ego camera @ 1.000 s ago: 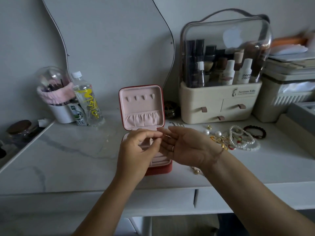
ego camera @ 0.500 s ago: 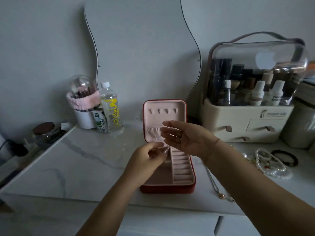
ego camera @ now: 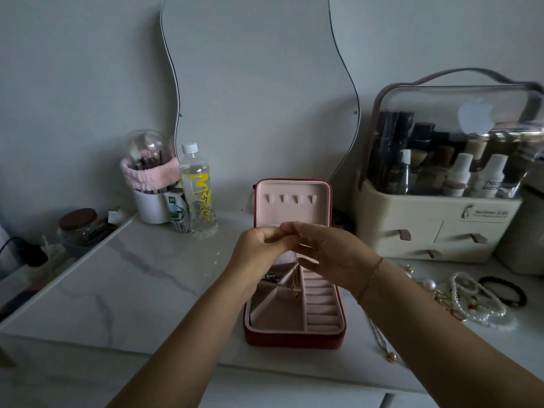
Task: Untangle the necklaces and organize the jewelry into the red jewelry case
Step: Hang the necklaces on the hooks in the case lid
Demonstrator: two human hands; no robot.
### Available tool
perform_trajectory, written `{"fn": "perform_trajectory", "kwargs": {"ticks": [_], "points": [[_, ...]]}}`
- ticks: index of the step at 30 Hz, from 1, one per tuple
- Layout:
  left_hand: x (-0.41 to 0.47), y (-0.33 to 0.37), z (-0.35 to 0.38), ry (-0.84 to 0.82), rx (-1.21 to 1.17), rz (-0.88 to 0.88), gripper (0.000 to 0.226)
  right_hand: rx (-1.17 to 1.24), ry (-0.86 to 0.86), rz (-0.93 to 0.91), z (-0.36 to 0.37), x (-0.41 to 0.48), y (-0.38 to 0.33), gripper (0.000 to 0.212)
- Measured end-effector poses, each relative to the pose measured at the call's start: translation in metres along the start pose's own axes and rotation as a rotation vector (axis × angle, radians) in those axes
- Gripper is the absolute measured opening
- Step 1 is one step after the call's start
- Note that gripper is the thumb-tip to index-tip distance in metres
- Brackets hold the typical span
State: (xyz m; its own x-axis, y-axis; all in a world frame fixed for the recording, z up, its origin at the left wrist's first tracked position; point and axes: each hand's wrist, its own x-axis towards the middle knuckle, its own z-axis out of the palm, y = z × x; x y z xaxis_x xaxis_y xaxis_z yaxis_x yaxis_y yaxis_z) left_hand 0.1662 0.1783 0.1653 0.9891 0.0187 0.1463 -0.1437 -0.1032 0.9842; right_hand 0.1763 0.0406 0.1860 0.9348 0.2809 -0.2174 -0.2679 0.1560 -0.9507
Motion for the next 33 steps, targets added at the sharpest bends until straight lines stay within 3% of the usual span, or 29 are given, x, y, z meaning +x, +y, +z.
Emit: {"fn": "perform_trajectory", "kwargs": {"ticks": [16,22,26,33], "points": [[-0.002,0.0,-0.008,-0.008,-0.064,-0.022,0.008,0.078,0.001,-0.004,-0.012,0.002,0.007,0.019],[-0.001,0.012,-0.01,-0.076,-0.404,-0.13,0.026,0.151,-0.012,-0.011,-0.015,0.002,0.007,0.021],[0.001,0.021,-0.015,-0.187,-0.583,-0.201,0.015,0.213,-0.081,-0.068,-0.014,-0.001,-0.001,0.023],[0.006,0.033,-0.022,-0.241,-0.527,-0.126,0.013,0.129,-0.146,-0.147,-0.013,-0.004,-0.027,0.022]]}}
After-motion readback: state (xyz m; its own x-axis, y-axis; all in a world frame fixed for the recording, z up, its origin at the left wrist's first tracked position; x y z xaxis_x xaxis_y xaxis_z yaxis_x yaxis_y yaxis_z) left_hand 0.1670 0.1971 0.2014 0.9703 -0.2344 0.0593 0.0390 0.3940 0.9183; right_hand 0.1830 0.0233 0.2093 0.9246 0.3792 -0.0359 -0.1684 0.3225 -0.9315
